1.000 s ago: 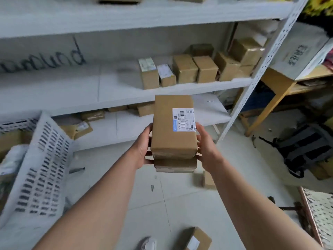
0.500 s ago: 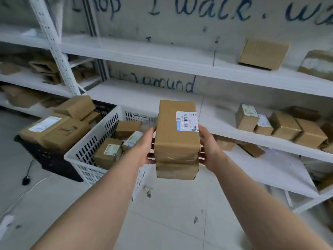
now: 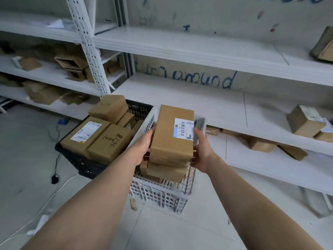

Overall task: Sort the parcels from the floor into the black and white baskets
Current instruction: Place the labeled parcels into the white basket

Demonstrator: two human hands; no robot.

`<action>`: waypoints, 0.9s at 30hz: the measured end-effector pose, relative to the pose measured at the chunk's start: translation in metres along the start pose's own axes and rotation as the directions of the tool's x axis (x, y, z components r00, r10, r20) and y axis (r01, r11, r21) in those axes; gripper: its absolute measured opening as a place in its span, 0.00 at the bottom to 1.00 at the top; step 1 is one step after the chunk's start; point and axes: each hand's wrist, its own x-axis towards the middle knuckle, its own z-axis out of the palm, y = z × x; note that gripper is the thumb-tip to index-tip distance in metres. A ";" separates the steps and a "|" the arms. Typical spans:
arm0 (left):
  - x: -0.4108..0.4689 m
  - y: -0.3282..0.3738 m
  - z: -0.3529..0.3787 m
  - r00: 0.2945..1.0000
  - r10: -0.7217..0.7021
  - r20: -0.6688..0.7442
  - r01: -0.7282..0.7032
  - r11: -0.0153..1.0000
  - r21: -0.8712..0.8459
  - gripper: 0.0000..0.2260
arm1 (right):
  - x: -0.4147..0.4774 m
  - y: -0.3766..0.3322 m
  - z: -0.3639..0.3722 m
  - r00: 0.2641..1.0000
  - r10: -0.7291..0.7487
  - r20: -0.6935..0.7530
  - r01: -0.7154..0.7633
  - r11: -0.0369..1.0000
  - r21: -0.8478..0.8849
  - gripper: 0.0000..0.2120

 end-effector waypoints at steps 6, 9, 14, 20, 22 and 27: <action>0.062 -0.027 -0.010 0.995 -0.103 -0.002 0.103 0.994 0.039 0.33 | 0.039 0.015 -0.001 0.994 0.112 -0.015 -0.113 0.993 -0.025 0.33; 0.074 -0.039 -0.005 0.981 -0.189 0.046 0.185 0.980 0.071 0.51 | 0.051 0.022 -0.010 0.984 0.177 -0.014 -0.177 0.983 -0.039 0.27; 0.078 -0.035 0.009 0.966 -0.233 0.110 0.213 0.963 0.165 0.57 | 0.065 0.026 -0.021 0.975 0.219 -0.029 -0.220 0.972 -0.084 0.32; 0.096 0.002 0.017 0.991 -0.084 0.100 0.067 0.985 0.160 0.53 | 0.087 -0.008 -0.024 0.992 0.119 -0.028 -0.119 0.993 0.027 0.25; 0.102 0.015 0.020 0.993 -0.067 0.101 0.054 0.990 0.129 0.53 | 0.094 -0.022 -0.025 0.996 0.085 -0.024 -0.083 0.995 0.061 0.25; 0.123 0.034 0.028 0.988 -0.014 0.156 0.006 0.999 0.049 0.25 | 0.117 -0.046 -0.023 0.999 0.016 -0.033 -0.013 0.995 0.103 0.23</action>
